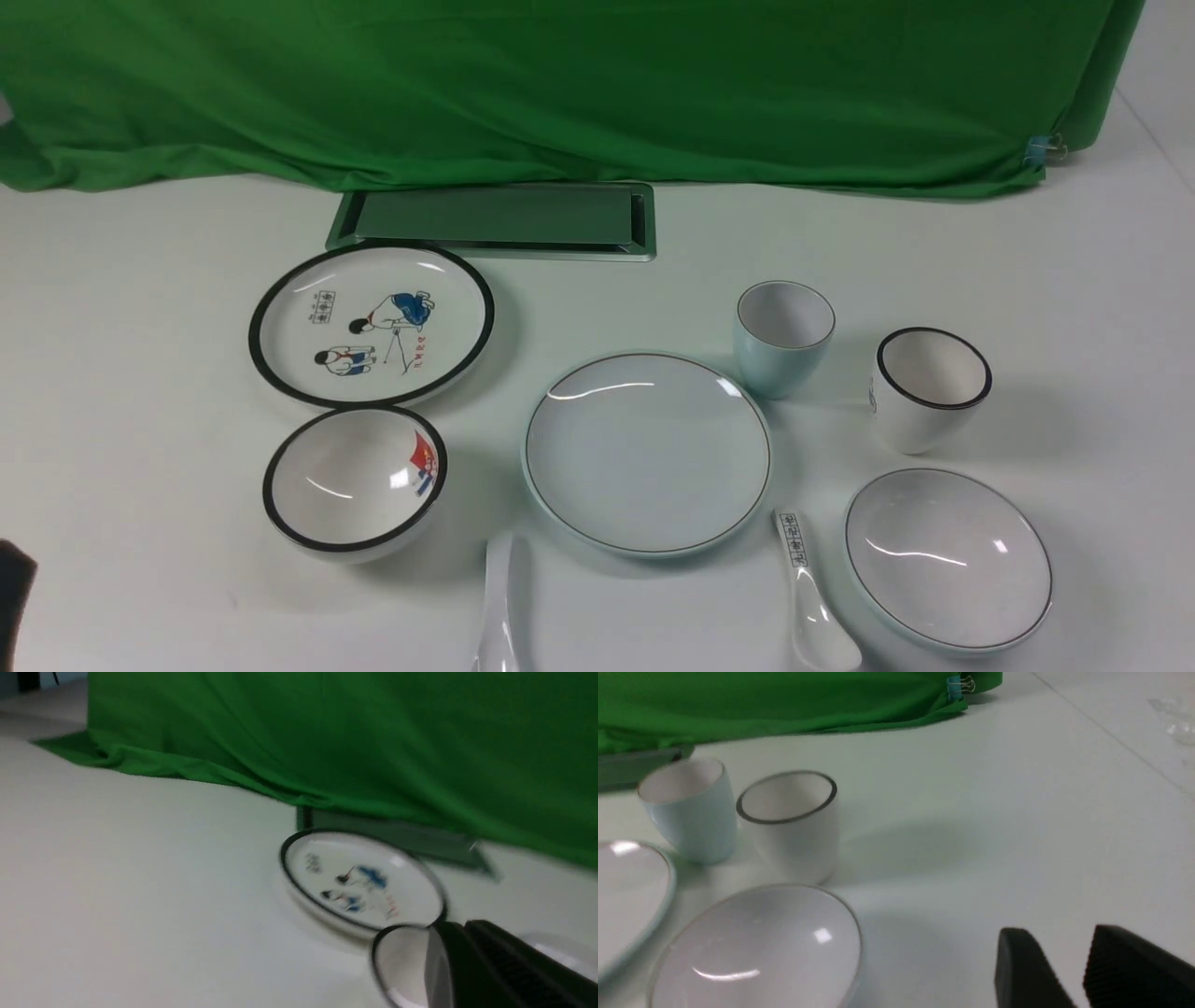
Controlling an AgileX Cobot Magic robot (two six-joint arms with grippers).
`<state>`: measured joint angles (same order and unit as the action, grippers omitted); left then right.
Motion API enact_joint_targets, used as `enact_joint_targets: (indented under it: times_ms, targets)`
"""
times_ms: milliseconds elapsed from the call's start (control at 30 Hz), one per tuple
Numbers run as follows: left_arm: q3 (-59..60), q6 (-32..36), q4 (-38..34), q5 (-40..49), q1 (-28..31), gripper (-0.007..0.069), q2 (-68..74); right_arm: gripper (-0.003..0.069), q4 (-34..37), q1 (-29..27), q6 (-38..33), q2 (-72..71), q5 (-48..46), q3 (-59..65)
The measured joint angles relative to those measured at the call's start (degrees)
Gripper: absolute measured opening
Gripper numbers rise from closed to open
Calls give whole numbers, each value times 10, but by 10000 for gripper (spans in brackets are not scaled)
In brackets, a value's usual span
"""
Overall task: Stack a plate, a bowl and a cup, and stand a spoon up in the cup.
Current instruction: Use the right arm to grab a blue rice bowl
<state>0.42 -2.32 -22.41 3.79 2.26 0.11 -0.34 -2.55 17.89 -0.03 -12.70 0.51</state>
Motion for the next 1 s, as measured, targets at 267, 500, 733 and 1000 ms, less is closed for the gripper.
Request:
enact_joint_targets:
  times_ms: [267, 500, 733, 1000]
  targets:
    - [0, -191, -176, -69, 0, -29, 0, 242, 90, 0, 476, 0, 1, 0]
    - [0, -233, -160, -90, 0, -29, 0, 242, 93, 0, 334, 0, 2, 0]
    - [-8, -257, -99, -93, 0, -29, 0, 242, 93, 0, 226, 0, 29, 0]
    - [-159, -206, 95, 113, 0, -29, 52, 149, 93, 28, 27, 45, 44, -51]
